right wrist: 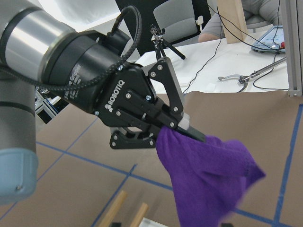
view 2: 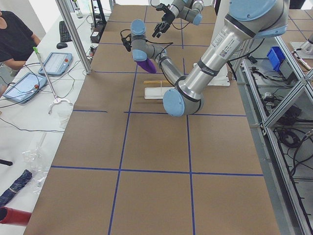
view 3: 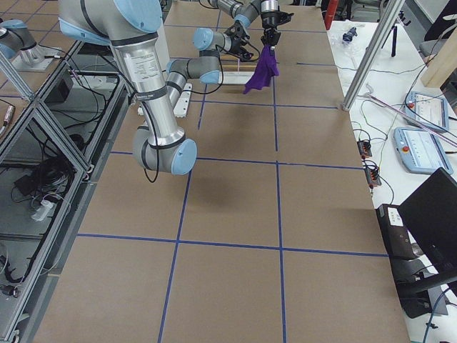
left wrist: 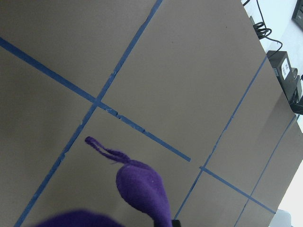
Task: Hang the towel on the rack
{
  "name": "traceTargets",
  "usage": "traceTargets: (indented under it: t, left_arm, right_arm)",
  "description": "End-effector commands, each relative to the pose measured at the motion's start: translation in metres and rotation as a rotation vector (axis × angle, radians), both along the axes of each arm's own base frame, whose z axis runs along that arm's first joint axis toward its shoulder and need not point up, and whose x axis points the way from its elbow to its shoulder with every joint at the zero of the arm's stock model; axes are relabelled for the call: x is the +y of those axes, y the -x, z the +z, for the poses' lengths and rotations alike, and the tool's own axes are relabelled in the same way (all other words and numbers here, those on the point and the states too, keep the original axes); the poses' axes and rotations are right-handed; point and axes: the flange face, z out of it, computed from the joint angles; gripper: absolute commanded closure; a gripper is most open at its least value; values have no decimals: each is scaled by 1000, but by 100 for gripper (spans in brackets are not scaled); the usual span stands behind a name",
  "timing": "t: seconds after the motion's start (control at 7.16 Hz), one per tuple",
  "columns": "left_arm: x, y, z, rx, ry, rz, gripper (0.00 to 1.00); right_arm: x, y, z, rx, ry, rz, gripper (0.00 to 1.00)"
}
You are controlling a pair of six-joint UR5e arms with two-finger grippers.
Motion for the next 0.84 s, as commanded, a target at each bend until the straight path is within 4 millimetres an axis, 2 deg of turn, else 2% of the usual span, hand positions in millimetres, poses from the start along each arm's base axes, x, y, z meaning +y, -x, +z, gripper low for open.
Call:
traceTargets:
  t: [0.0, 0.14, 0.28, 0.42, 0.56, 0.7]
  left_arm:
    - [-7, 13, 0, 1, 3, 2, 100]
    - [-7, 13, 0, 0, 4, 1, 100]
    - [-4, 15, -1, 3, 2, 13, 100]
    - [2, 18, -6, 11, -6, 27, 100]
    - [13, 27, -16, 30, -30, 21, 100]
    - [24, 36, -25, 50, -57, 18, 100]
  right_arm:
    - [17, -41, 15, 146, 60, -86, 0]
    - [17, -70, 31, 217, 109, -129, 0]
    - [-2, -111, 37, 289, 206, -202, 0]
    - [-29, -158, 49, 348, 317, -291, 0]
    - [-47, -188, 61, 403, 361, -309, 0]
    - [-61, -202, 83, 518, 400, -307, 0]
